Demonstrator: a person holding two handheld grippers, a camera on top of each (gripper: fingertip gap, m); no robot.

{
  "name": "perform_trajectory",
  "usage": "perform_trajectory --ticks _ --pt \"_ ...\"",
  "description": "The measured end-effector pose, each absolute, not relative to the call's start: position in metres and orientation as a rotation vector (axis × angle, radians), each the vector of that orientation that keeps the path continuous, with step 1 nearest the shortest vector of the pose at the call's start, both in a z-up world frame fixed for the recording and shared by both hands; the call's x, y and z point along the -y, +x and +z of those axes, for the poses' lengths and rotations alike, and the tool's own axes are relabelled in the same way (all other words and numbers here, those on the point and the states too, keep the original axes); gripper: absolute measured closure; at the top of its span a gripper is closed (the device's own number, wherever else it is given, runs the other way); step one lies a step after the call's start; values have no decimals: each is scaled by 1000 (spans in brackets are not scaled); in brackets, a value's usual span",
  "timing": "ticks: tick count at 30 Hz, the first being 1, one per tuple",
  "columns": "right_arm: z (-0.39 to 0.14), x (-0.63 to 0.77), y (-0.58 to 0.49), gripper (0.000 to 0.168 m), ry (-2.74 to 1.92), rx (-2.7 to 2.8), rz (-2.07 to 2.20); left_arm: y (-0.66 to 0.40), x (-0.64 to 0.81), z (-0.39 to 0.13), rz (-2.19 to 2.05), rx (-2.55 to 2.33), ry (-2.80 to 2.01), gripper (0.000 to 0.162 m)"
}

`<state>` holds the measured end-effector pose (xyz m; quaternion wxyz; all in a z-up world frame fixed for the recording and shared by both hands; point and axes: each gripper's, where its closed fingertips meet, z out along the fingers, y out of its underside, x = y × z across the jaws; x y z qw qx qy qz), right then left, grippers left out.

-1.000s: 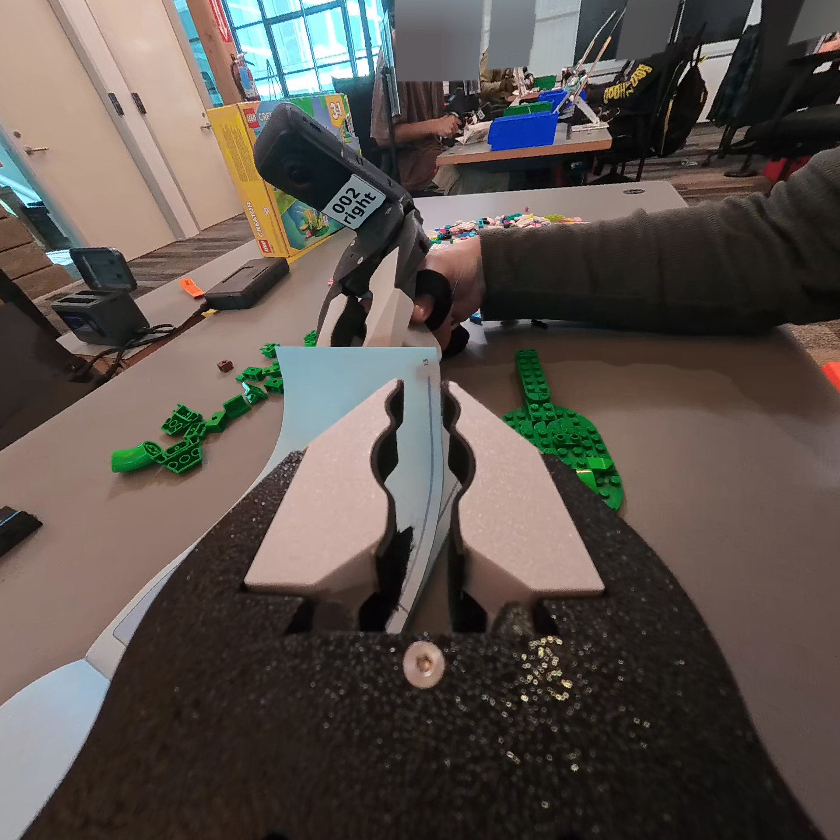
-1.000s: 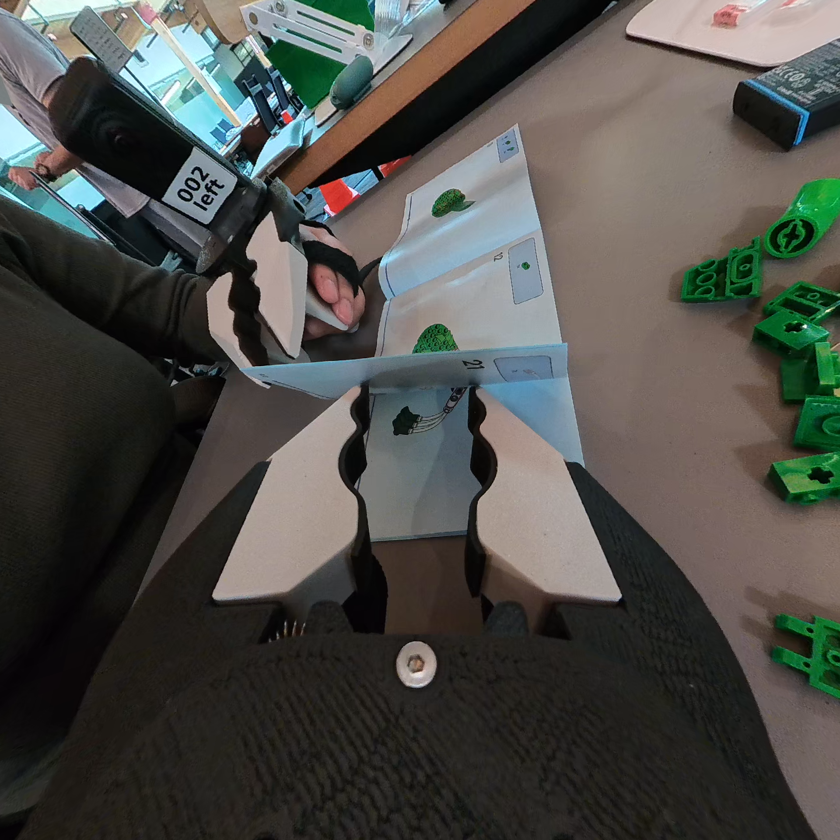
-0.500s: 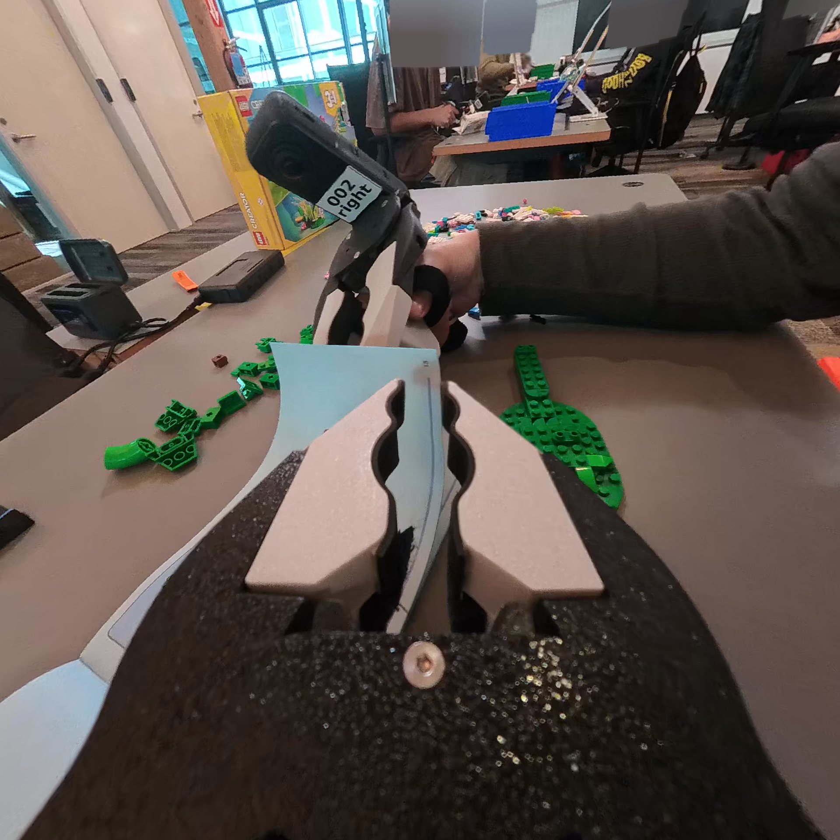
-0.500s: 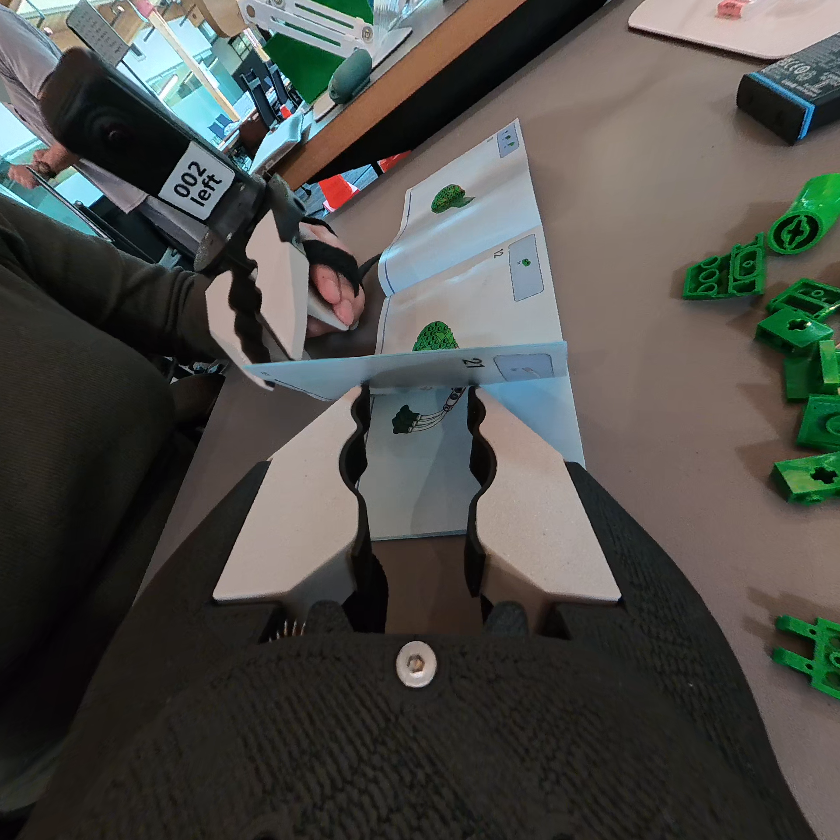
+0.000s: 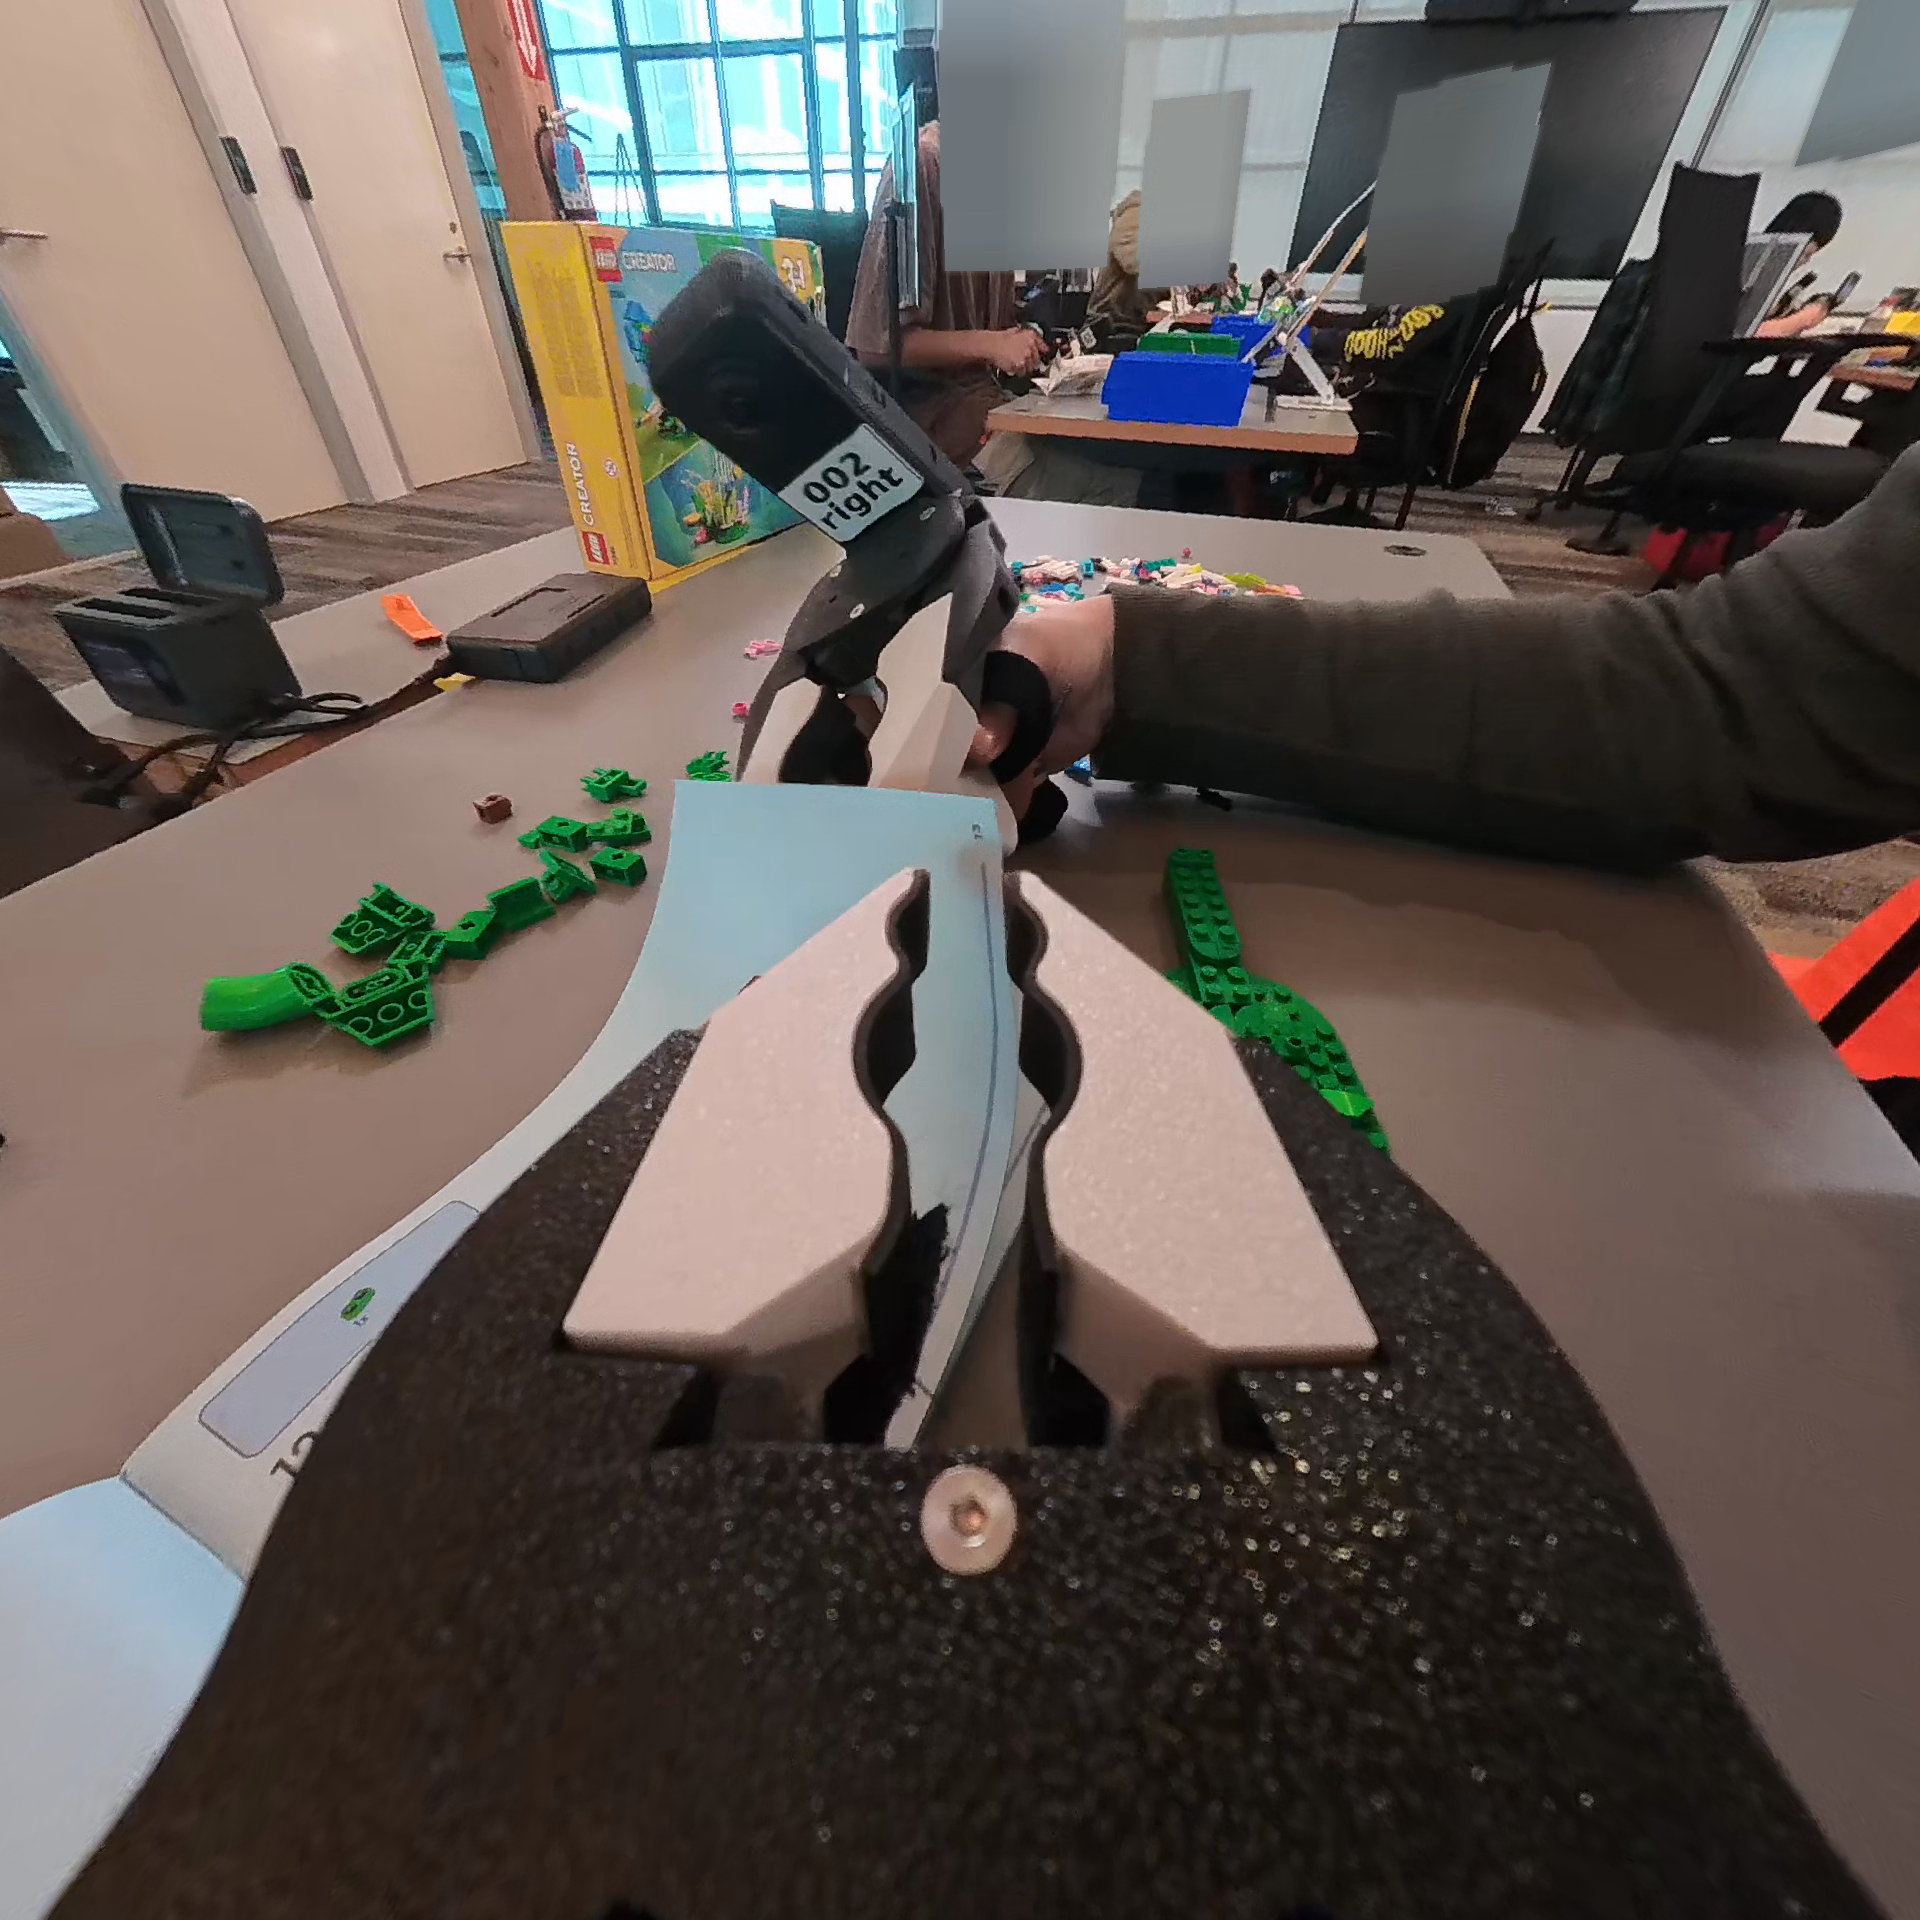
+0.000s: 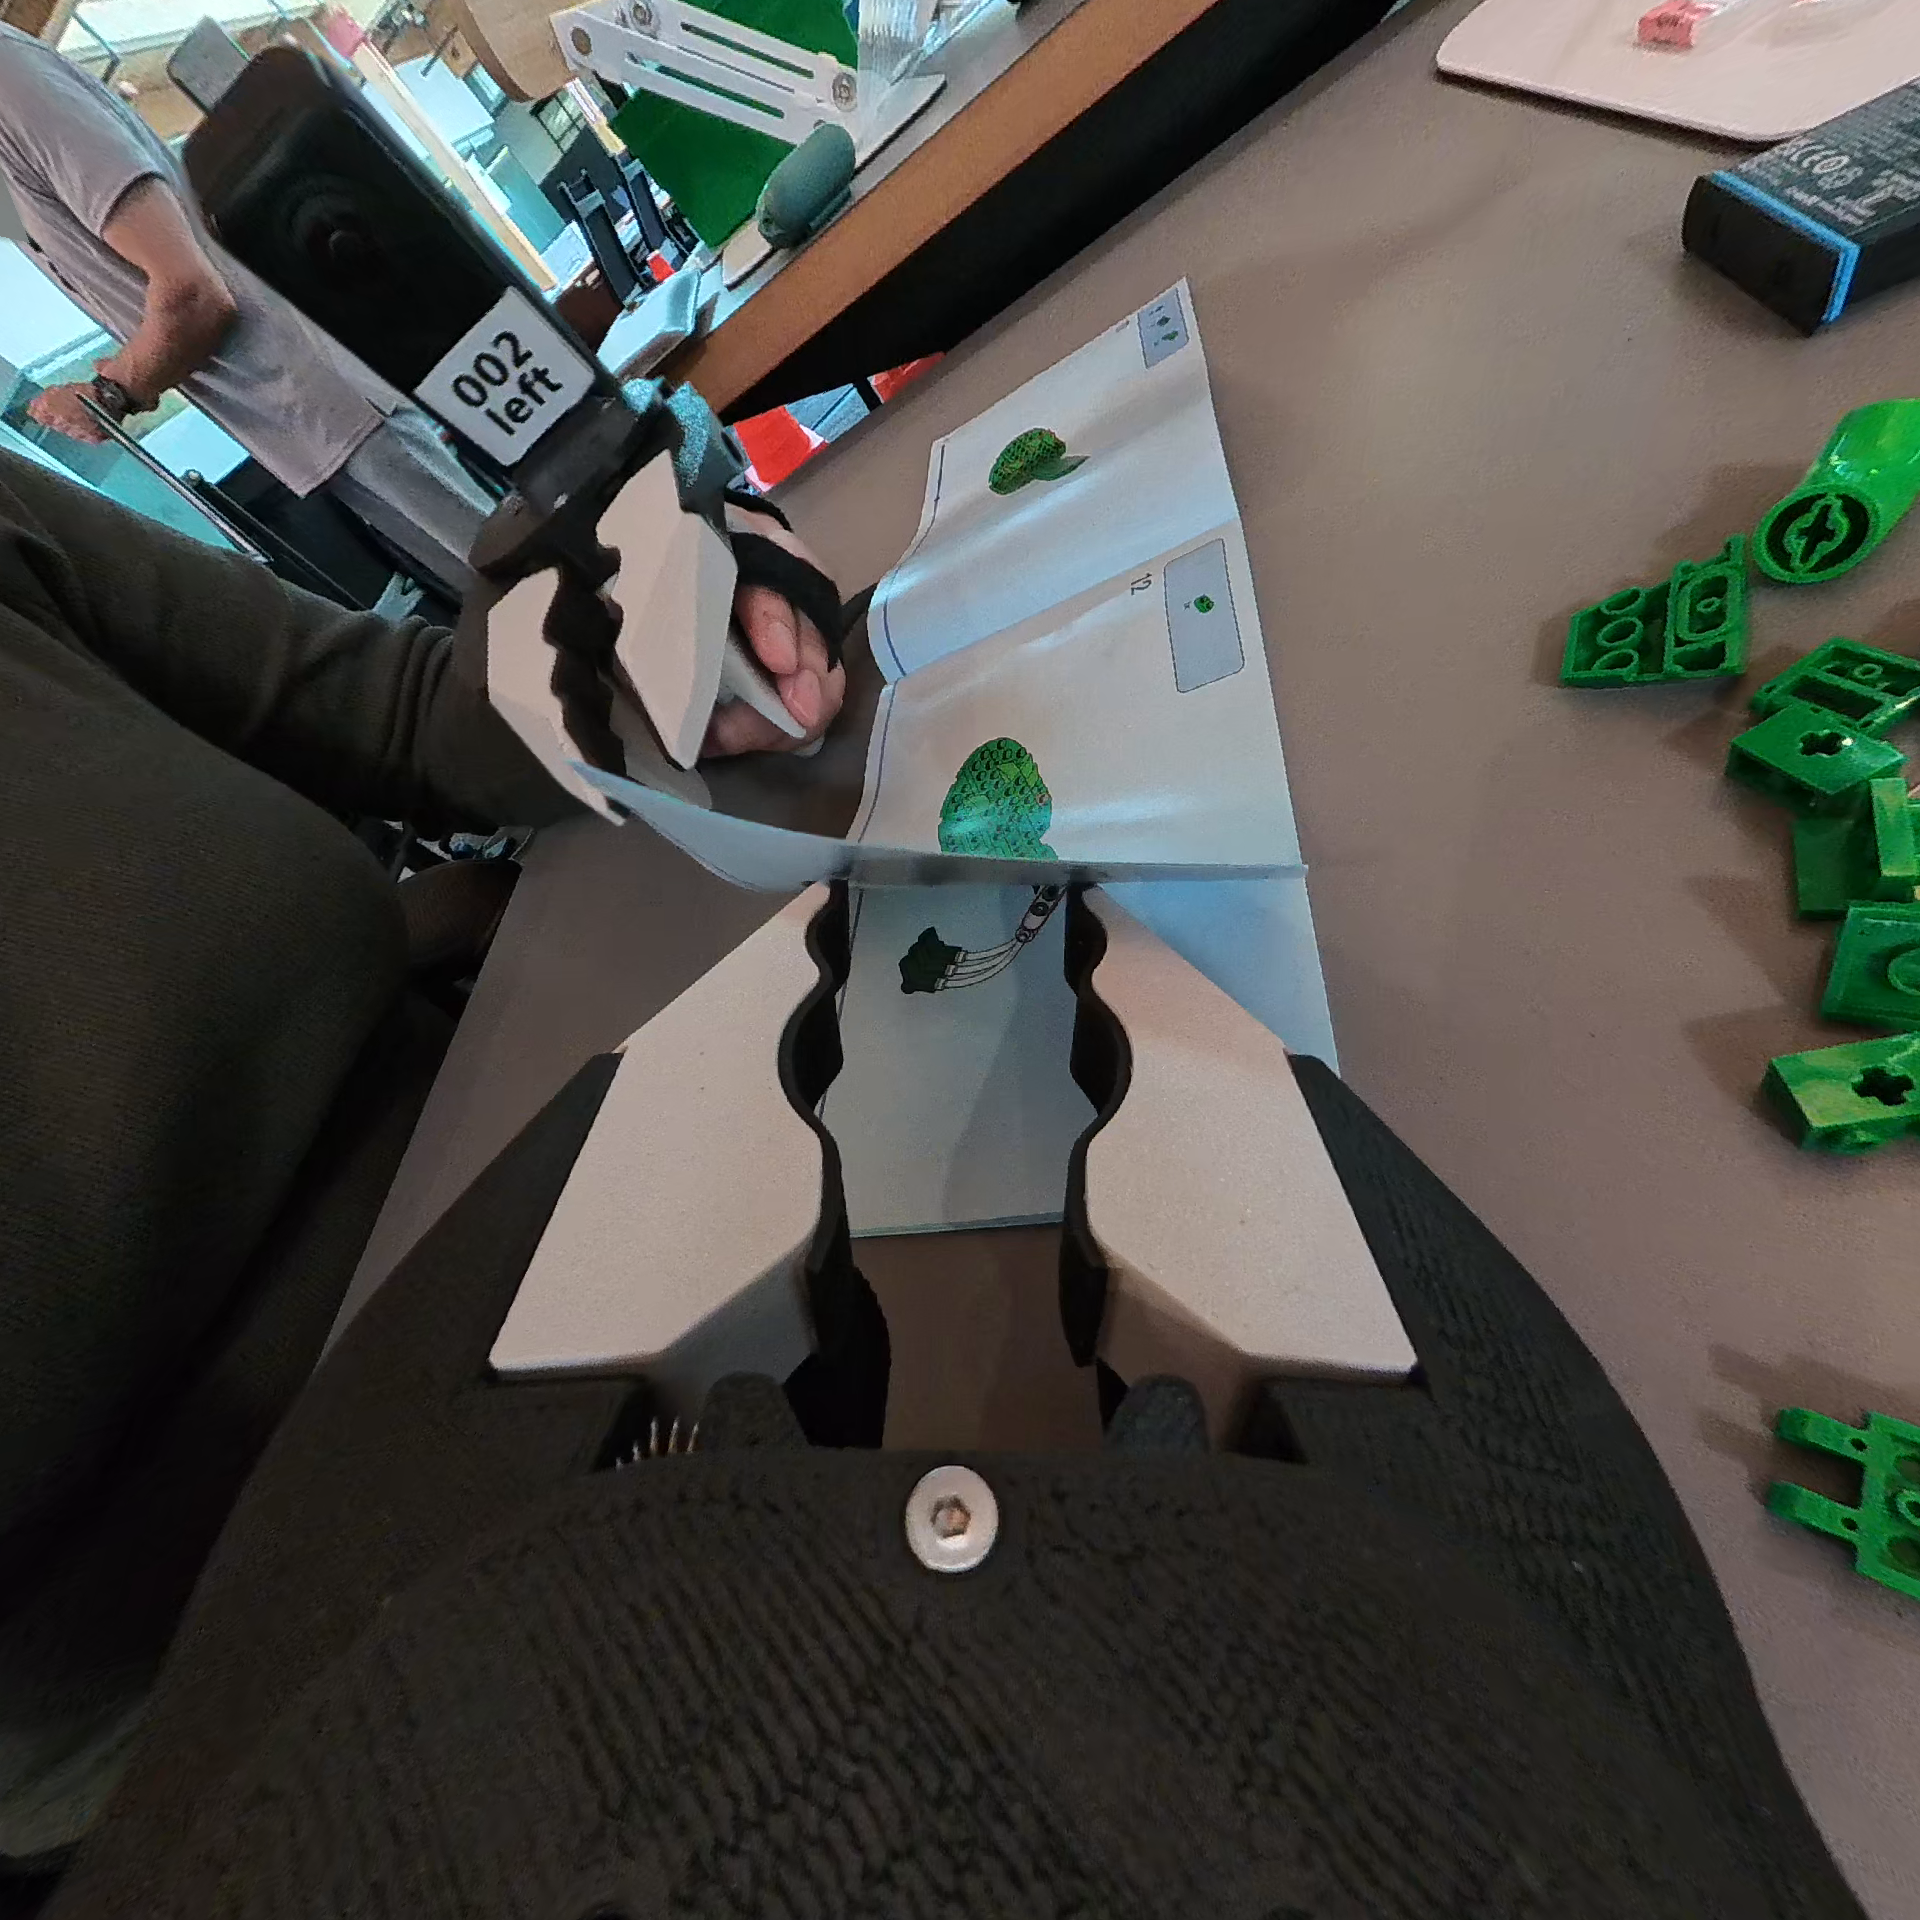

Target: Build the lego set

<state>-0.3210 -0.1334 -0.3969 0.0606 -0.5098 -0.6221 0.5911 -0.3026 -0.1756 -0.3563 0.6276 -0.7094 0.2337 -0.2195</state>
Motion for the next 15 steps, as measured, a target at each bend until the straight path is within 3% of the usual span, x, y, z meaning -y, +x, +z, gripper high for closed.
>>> perform_trajectory --ticks 5,15 --pt "-397 134 -321 129 -1541 1882 1793 -304 178 -352 -548 -523 -1602 162" --pt "-397 134 -321 129 -1538 1887 1796 -289 185 -359 -562 -649 -1612 162"
